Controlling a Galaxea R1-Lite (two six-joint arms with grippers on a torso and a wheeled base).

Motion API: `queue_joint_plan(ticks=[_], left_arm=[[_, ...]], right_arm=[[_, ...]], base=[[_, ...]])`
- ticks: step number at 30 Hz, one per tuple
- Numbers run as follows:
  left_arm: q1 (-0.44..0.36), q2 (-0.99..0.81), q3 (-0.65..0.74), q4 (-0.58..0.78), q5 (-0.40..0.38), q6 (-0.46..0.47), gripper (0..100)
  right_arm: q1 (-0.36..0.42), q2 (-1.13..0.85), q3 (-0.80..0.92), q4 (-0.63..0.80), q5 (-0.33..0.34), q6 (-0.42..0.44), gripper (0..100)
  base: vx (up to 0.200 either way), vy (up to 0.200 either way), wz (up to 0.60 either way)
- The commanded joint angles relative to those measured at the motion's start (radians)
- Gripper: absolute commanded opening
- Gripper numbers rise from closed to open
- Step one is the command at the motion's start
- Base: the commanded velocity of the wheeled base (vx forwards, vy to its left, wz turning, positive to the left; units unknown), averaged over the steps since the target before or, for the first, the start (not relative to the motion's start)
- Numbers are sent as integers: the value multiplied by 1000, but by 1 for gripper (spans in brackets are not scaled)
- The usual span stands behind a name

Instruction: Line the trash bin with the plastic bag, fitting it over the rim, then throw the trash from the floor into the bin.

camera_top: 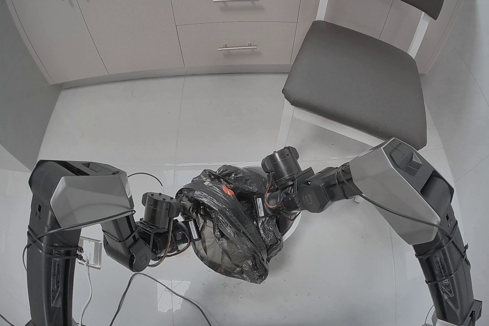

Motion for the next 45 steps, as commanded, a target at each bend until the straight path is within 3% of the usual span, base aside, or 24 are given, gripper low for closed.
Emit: queue_joint_plan(ticks=[1,21,22,28,40,45], left_arm=[[0,1,-1,0,0,0,0],[-2,1,-1,0,0,0,0],[0,1,-1,0,0,0,0],[0,1,-1,0,0,0,0],[0,0,1,0,0,-2,0],[0,0,1,0,0,-2,0]], right_arm=[[-7,53,-37,2,0,-13,0],[-16,73,-70,3,-57,-16,0],[-16,68,-76,5,-57,-17,100],[-16,24,-67,5,-55,-11,100],[2,-267,126,3,-55,2,100],[31,-441,286,-1,-57,12,100]], base=[[0,0,0],[0,0,0],[0,0,0],[0,0,0],[0,0,0],[0,0,0]])
